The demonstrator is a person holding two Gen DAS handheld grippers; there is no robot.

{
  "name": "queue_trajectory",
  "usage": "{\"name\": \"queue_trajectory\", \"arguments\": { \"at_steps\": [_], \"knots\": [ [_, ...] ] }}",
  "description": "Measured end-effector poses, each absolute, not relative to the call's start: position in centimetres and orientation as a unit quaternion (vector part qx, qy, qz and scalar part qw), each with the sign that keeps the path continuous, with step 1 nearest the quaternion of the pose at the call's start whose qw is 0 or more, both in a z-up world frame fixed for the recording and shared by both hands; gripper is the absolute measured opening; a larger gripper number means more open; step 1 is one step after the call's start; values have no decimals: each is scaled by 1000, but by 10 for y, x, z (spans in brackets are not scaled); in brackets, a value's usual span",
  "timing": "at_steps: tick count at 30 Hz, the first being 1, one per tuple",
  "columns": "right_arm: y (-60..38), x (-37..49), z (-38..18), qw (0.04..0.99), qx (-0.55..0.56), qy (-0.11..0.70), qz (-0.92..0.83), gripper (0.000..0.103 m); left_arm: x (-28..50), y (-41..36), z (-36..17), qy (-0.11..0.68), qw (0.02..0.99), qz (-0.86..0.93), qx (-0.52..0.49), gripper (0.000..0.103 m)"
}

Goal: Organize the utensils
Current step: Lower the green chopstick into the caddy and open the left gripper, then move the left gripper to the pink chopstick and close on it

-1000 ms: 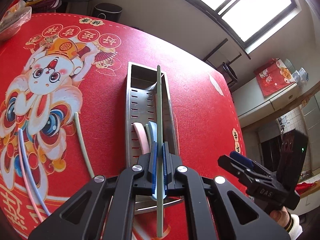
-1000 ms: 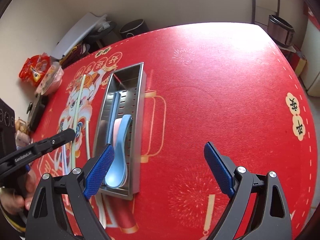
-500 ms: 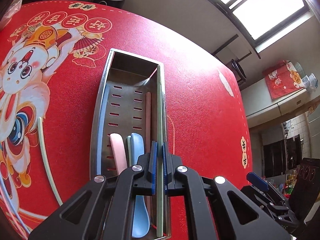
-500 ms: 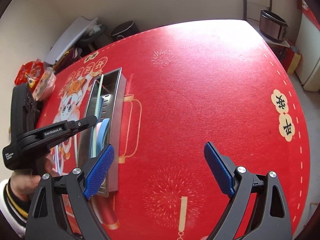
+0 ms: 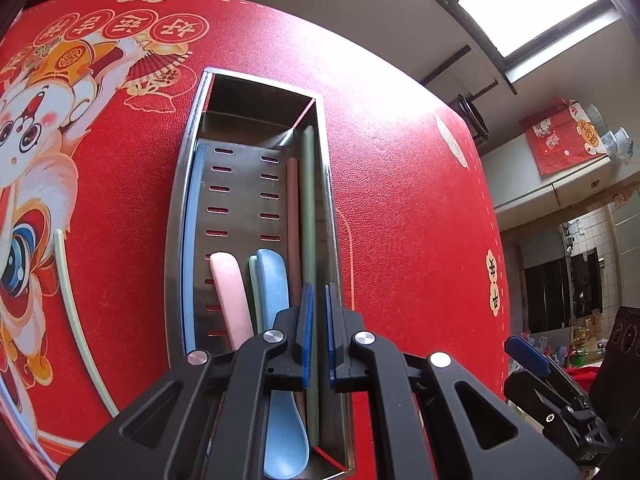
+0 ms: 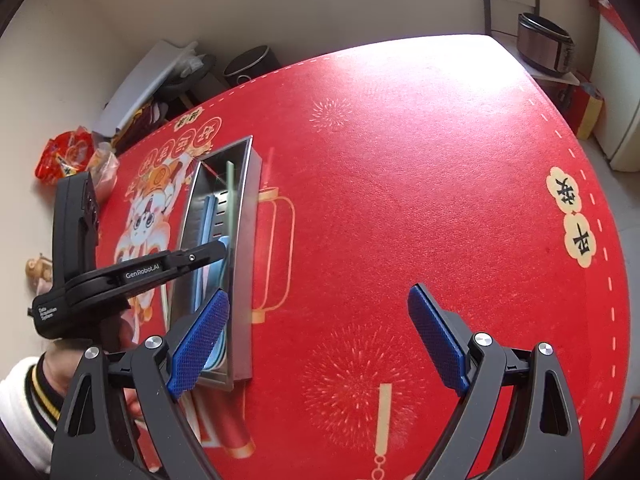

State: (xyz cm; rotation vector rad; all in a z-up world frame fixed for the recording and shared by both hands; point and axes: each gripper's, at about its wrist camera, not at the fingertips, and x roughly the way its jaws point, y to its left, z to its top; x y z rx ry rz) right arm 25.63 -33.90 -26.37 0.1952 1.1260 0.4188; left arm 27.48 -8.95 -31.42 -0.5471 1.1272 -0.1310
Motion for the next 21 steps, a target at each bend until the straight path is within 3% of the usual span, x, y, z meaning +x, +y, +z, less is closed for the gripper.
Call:
{"name": "queue_trajectory", "arguments": {
  "at_steps": [9, 12, 14, 19, 21],
  "knots": [
    [-319, 237, -245, 831, 93, 510, 202, 88, 253, -66, -275, 498, 838, -70, -211, 9],
    [-307, 228, -237, 836, 89, 501, 207, 88, 235, -51, -254, 474, 860, -69, -177, 24],
    [-299, 221, -232, 838, 87, 495, 212, 88, 219, -37, -239, 454, 876, -64, -150, 40],
    [-275, 203, -226, 838, 78, 488, 230, 88, 175, -2, -212, 413, 905, -49, -91, 62],
    [-264, 197, -226, 840, 66, 485, 233, 88, 157, 14, -209, 407, 909, -39, -77, 67]
  ]
}}
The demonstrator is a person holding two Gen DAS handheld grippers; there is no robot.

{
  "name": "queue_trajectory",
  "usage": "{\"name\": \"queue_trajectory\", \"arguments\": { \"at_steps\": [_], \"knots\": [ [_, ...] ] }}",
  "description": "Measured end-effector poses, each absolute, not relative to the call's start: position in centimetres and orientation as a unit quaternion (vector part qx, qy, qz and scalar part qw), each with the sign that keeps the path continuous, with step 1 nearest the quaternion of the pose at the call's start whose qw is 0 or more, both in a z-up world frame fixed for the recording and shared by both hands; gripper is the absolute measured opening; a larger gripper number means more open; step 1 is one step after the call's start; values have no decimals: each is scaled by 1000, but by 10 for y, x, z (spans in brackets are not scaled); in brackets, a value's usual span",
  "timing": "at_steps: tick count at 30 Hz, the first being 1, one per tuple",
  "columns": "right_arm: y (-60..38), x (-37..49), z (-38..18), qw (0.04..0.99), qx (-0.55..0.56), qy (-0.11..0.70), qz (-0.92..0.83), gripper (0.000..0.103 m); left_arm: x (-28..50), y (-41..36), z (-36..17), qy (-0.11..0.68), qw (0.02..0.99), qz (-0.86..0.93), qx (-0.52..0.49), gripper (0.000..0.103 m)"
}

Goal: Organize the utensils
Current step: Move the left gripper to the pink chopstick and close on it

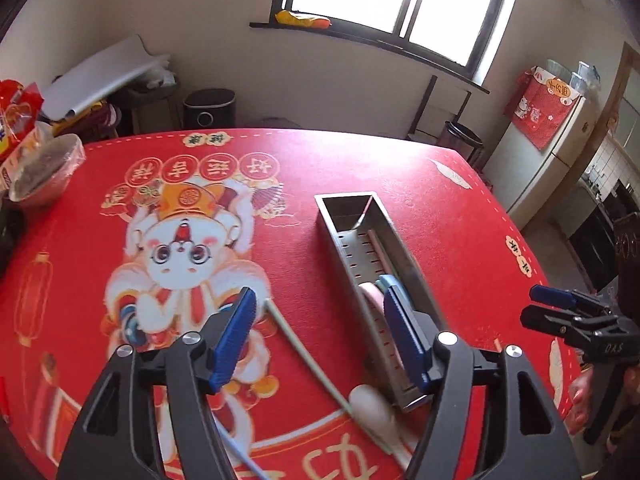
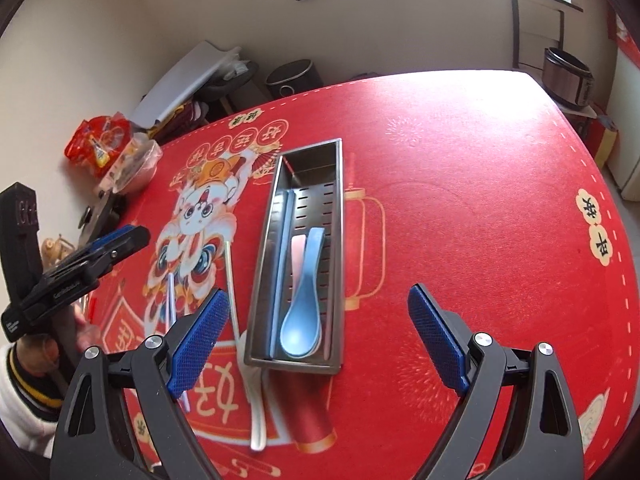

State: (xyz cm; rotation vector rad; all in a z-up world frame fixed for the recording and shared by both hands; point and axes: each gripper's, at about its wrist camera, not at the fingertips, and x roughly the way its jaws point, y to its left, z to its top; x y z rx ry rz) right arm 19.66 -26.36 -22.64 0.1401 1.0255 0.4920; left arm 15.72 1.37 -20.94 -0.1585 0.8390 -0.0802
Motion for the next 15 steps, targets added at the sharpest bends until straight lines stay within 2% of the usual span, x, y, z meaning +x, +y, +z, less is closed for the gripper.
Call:
{"name": "queue_trajectory", "arguments": {
  "at_steps": [9, 11, 15],
  "knots": [
    [-227, 173, -236, 859, 36, 462, 215, 88, 91, 73, -250, 452, 888, 6, -88, 66],
    [-218, 168, -240, 859, 20, 464, 214, 88, 80, 79, -265, 464, 880, 10, -101, 59],
    [-206, 163, -250, 850, 15, 479, 218, 88, 67, 77, -297, 497, 861, 10, -104, 52]
  ]
}}
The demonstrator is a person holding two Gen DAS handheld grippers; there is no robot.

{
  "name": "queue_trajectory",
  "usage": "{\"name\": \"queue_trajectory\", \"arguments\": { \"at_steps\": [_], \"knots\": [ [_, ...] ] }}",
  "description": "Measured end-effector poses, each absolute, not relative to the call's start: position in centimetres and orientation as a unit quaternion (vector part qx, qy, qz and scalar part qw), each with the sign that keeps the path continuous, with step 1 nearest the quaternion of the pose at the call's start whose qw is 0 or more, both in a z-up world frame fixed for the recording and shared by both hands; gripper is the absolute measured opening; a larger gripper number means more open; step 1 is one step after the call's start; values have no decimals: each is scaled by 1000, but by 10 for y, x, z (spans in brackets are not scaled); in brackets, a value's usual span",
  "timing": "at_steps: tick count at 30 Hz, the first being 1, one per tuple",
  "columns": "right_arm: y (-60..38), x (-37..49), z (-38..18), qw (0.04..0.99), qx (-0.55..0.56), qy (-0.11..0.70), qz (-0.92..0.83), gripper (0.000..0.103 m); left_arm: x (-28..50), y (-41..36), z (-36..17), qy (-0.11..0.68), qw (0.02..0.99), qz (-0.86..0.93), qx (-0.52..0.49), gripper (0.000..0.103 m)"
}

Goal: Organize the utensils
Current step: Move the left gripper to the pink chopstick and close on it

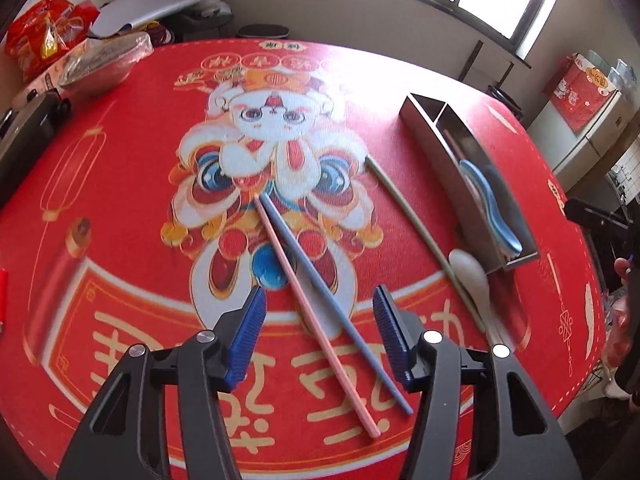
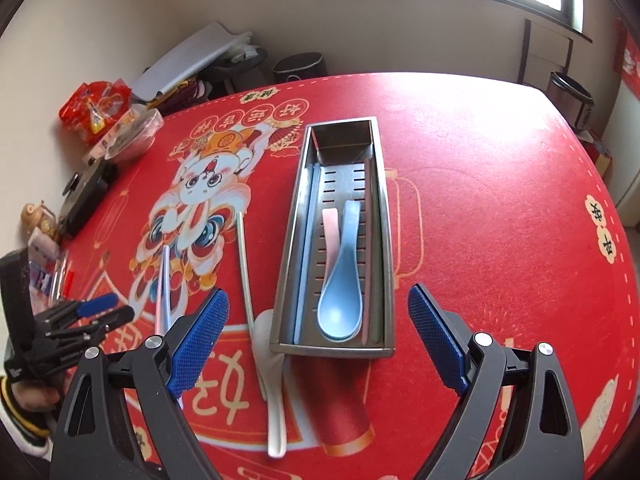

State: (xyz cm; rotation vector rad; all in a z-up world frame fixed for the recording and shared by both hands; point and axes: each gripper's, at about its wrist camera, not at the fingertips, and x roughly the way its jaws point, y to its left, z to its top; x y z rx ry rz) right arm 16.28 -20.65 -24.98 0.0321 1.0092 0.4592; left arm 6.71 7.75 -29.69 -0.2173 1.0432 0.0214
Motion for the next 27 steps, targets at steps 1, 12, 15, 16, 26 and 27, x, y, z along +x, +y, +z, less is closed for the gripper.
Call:
{"name": "queue_trajectory", "arguments": {
  "at_steps": [1, 12, 15, 16, 26, 27],
  "knots": [
    [-205, 162, -252, 848, 16, 483, 219, 88, 66, 77, -304, 503, 858, 12, -105, 51],
    [-196, 154, -261, 842, -5, 489, 229, 88, 70, 83, -332, 521, 845, 30, -115, 37],
    [-199, 153, -261, 847, -2, 482, 226, 88, 73, 84, -336, 526, 842, 35, -116, 32],
    [-201, 153, -261, 848, -2, 480, 224, 88, 73, 84, -336, 523, 844, 36, -117, 32],
    [-199, 155, -264, 854, -18, 474, 215, 88, 85, 79, -336, 523, 845, 52, -103, 32],
    [-199, 155, -264, 855, -18, 471, 215, 88, 86, 79, -336, 522, 845, 53, -101, 32]
  ]
}}
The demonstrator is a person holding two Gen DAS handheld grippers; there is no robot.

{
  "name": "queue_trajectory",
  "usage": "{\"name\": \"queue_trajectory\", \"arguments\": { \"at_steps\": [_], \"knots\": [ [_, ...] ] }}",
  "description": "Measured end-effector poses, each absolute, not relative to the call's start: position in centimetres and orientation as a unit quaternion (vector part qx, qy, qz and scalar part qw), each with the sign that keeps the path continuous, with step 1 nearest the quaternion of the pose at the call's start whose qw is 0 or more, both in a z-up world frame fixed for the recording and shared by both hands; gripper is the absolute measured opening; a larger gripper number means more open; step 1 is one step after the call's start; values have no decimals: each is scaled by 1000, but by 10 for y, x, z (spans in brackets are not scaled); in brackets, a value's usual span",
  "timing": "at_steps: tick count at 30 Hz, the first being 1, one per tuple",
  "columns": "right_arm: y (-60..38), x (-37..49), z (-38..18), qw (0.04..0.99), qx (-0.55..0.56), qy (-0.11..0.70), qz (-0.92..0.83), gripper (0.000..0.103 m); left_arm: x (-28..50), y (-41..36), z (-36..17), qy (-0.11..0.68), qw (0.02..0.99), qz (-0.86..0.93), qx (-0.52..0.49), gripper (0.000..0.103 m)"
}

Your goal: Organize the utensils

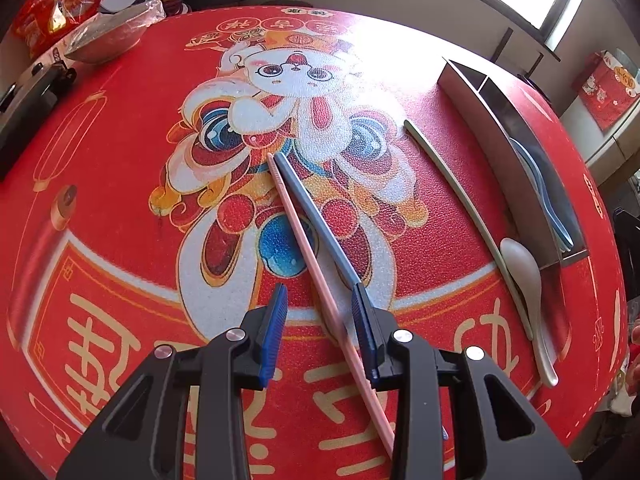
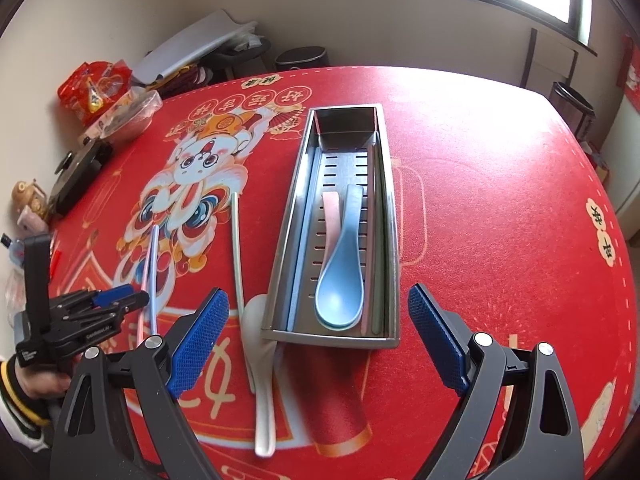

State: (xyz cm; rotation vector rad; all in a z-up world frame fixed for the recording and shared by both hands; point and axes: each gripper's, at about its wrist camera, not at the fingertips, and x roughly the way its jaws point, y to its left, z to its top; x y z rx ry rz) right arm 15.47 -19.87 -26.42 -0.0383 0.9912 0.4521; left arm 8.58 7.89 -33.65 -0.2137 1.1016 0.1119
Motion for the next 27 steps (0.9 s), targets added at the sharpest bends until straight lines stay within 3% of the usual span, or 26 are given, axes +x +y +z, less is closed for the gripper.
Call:
{"name": "queue_trajectory", "arguments": {
  "at_steps": [9, 13, 17, 27],
  "knots": [
    [-199, 155, -267, 854, -5, 472, 219, 88, 83, 78, -337, 512, 851, 56, -101, 32],
    [-198, 154, -267, 851, -5, 475, 224, 88, 79, 86, -337, 513, 848, 77, -106, 11],
    [-198, 155, -269, 844, -7, 487, 223, 88, 77, 93, -336, 518, 843, 73, -124, 6],
    [-195, 151, -275, 831, -4, 506, 233, 88, 59, 95, -330, 520, 839, 61, -147, 5]
  ]
}}
